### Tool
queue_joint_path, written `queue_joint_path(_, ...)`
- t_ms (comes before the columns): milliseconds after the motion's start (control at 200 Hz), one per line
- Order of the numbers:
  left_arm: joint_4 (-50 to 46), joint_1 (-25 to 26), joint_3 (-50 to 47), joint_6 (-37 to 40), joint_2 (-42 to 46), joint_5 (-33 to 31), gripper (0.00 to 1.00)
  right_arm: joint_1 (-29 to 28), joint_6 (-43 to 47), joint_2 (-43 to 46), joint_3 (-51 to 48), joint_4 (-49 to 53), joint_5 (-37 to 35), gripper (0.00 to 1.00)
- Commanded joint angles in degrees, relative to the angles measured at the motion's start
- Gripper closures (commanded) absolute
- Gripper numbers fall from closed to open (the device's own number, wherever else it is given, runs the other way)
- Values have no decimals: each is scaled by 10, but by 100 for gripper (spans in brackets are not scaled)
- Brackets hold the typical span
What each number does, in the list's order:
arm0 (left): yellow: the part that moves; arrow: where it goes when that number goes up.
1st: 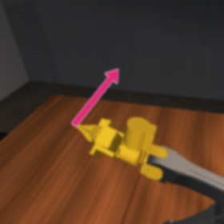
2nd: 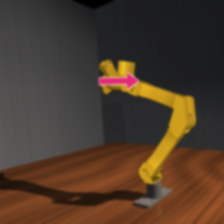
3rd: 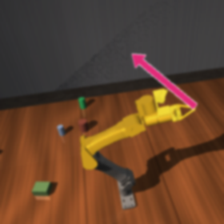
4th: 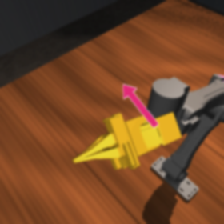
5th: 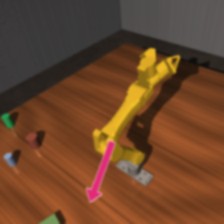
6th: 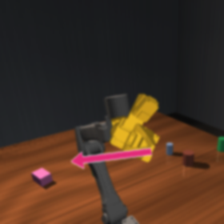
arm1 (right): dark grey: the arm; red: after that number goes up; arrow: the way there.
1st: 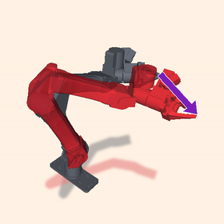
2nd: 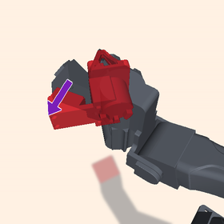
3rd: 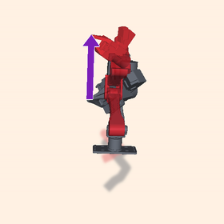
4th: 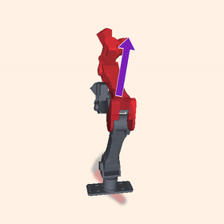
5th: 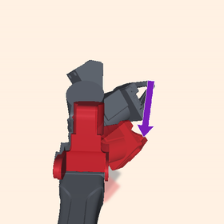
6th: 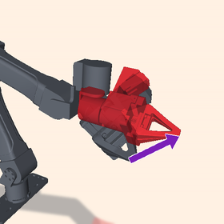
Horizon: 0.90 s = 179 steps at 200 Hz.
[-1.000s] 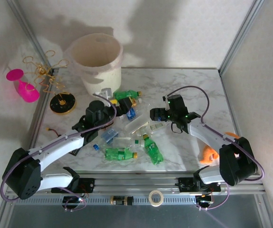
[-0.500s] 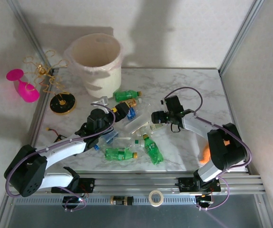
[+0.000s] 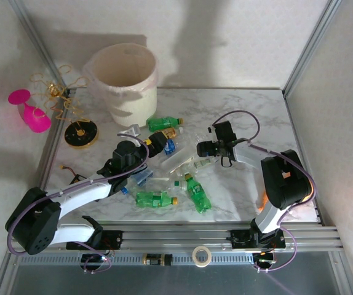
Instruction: Put the plastic bottles in the bin
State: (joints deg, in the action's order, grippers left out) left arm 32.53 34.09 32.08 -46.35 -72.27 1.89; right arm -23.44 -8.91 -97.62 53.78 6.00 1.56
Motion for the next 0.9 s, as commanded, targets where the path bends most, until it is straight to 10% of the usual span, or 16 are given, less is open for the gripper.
queue_joint_path(0, 4, 5, 3, -2, 13, -7, 1, 7, 13, -26, 20, -11, 14, 8)
queue_joint_path(471, -21, 6, 1, 7, 34, -22, 0, 9, 18, -57, 28, -19, 29, 27)
queue_joint_path(891, -16, 12, 15, 4, 34, -6, 1, 8, 31, 96, -32, -77, 32, 44)
